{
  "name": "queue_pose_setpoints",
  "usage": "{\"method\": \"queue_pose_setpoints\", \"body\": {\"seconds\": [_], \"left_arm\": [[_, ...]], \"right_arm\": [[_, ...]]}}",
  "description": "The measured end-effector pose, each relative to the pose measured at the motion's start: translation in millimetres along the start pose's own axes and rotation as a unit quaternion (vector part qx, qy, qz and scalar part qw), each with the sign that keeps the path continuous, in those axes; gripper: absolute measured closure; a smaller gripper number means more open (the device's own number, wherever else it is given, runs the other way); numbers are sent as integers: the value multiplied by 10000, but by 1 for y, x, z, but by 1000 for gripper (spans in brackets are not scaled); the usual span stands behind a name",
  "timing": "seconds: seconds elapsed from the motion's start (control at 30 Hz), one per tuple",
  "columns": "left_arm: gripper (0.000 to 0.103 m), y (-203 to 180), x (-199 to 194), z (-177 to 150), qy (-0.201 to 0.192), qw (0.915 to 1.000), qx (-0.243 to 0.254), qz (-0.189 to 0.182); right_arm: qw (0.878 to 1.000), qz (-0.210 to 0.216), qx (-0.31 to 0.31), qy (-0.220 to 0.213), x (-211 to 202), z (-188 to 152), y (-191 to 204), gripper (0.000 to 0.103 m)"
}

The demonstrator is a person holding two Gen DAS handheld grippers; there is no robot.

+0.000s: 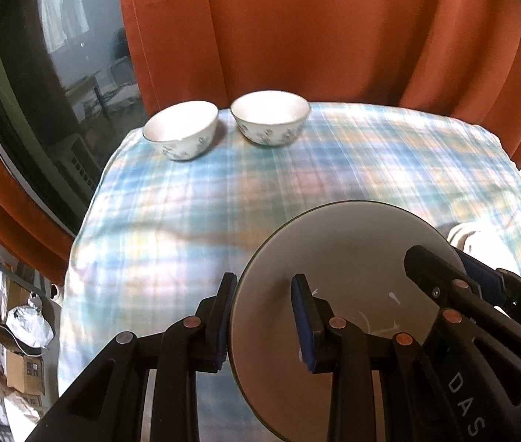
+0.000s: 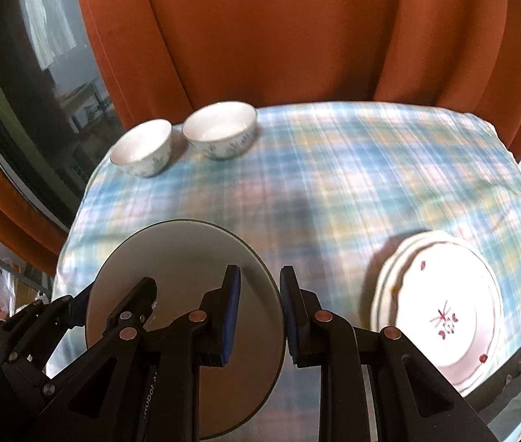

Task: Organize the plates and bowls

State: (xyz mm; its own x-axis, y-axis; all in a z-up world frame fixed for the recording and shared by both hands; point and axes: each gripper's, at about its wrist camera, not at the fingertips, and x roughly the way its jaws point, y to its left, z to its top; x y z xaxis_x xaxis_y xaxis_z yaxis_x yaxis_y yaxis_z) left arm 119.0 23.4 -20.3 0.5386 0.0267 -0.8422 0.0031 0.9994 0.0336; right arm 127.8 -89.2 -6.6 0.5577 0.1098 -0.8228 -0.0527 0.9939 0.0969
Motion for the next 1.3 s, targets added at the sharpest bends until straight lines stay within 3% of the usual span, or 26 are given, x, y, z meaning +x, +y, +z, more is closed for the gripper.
{"method": "queue_pose_setpoints", "body": {"seconds": [0.3, 0.7, 0.97, 1.1, 1.17, 1.27, 1.3], "left_arm": [[74, -29, 15, -35, 416, 9989, -159, 169], [74, -46, 39, -57, 905, 9941, -431, 412], [74, -47, 42, -54, 734, 9934, -641, 610], [70, -46, 44, -53, 795, 9925, -726, 585], [65, -47, 44, -52, 820, 9924, -701, 596], [45, -47, 43, -51, 817, 9927, -696, 550], [42, -47, 41, -50, 783, 9930, -692, 543]], "right_arm": [[9990, 137, -93, 423, 14, -36, -34, 77], [9950, 375, -369, 845, 42, -52, -54, 77], [9930, 607, -564, 838, 54, -48, -57, 77], [9924, 661, -659, 803, 56, -45, -55, 76], [9915, 744, -683, 824, 58, -44, -55, 71], [9910, 757, -706, 851, 60, -43, -54, 58], [9910, 746, -703, 855, 60, -42, -54, 52]]}}
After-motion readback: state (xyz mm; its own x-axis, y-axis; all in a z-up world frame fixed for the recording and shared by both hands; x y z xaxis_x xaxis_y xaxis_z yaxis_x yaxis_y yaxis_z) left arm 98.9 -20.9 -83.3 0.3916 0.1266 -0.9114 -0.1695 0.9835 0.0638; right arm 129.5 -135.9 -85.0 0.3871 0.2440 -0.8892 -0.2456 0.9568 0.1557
